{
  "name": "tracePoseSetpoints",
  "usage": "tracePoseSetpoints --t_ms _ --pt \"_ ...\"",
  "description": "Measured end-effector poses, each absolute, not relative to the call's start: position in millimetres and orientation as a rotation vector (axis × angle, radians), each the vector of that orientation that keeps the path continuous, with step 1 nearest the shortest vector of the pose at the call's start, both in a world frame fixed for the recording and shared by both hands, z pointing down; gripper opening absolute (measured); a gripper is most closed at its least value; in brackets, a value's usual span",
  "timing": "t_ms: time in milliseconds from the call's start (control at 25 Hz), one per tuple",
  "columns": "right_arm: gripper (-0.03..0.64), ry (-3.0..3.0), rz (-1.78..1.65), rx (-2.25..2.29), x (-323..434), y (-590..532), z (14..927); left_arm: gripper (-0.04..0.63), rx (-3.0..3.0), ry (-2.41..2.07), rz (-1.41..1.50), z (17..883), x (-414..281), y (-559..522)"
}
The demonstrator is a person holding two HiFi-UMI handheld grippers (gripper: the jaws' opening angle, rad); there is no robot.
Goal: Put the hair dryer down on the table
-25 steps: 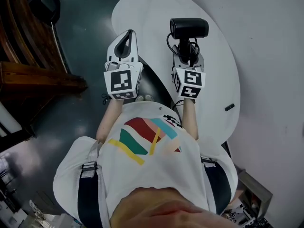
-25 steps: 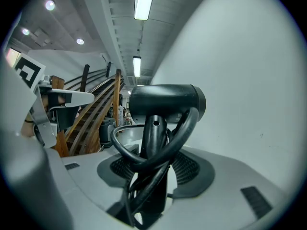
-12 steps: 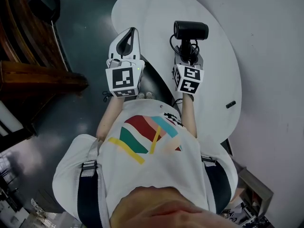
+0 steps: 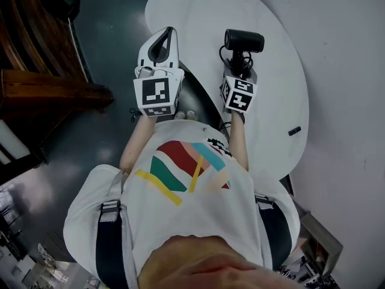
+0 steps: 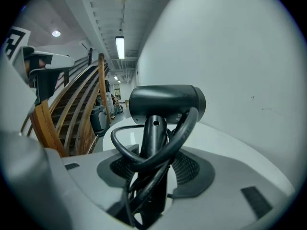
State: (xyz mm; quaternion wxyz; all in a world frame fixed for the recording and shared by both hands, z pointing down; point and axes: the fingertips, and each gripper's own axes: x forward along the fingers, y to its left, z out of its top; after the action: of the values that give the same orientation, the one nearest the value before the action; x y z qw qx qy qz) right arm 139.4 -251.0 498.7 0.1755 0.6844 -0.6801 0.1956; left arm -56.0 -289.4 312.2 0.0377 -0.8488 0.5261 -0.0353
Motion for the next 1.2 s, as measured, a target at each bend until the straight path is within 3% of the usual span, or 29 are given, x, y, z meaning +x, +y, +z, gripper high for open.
tracePoseSetpoints --t_ms 1200 --pt "0.224 -1.765 0.752 1.738 147.4 -246.7 602.6 0.015 -2.599 1.612 -0.185 326.3 -50.0 -293.9"
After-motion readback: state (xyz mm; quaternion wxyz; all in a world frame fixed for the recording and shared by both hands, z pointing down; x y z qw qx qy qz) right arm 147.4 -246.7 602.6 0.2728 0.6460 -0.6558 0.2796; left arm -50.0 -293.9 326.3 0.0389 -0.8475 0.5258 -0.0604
